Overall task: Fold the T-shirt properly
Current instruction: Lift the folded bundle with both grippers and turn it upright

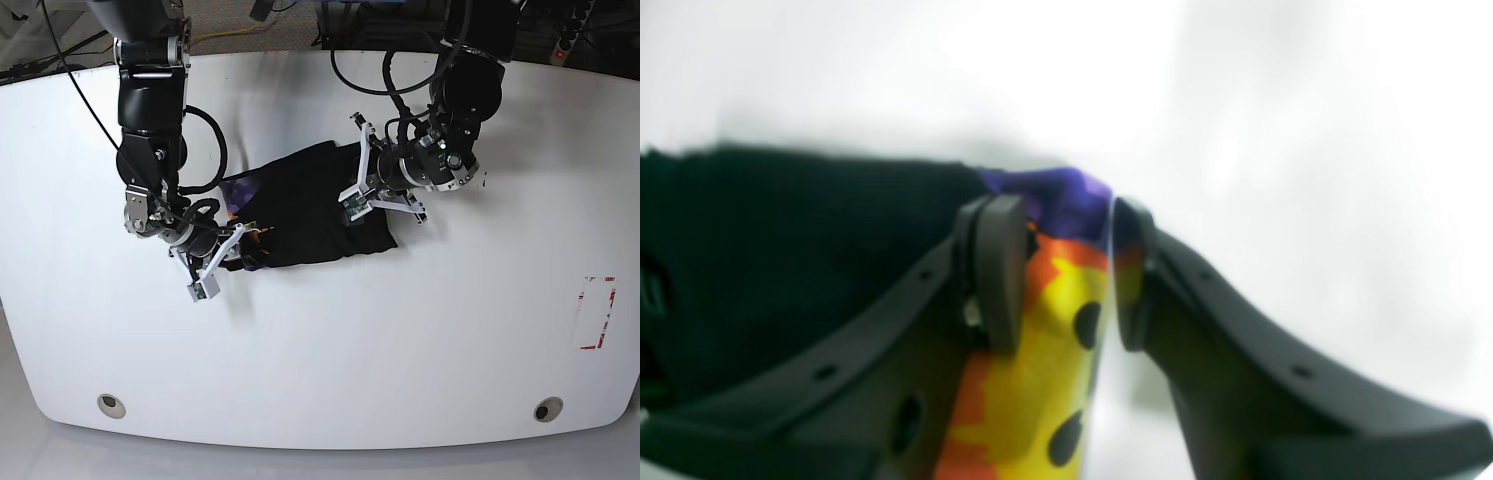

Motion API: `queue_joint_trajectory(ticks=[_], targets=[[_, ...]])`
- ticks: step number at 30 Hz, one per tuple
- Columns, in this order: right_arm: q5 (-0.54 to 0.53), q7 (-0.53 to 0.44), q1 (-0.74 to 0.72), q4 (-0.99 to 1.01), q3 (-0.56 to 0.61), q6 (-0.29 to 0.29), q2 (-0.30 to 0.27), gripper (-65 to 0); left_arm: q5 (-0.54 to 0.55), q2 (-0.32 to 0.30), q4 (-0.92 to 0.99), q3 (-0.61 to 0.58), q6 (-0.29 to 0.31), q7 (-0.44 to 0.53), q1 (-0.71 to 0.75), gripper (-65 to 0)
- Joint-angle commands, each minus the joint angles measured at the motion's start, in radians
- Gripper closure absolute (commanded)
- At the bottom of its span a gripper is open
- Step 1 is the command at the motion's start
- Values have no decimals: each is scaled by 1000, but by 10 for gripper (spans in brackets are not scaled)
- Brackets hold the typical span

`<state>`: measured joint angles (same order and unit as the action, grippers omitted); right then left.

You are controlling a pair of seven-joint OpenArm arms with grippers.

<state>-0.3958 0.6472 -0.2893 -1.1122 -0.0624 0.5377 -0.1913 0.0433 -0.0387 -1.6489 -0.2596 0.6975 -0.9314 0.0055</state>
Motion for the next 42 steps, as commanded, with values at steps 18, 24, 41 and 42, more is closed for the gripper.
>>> queue_joint_trajectory(ticks=[18,24,41,42], targets=[[-9,108,286,-541,-3,48,-14,-203,16,-183,135,7,1,110,-256,-13],[-4,153,261,-601,-4,48,0,-203,13,-206,-92,9,1,73,-195,-13],[2,-7,138,-262,166,43,-1,-203,8,-23,-178,9,1,16,40,-15],[2,-5,143,-262,172,43,-1,-203,8,-23,-141,9,1,16,35,-15]])
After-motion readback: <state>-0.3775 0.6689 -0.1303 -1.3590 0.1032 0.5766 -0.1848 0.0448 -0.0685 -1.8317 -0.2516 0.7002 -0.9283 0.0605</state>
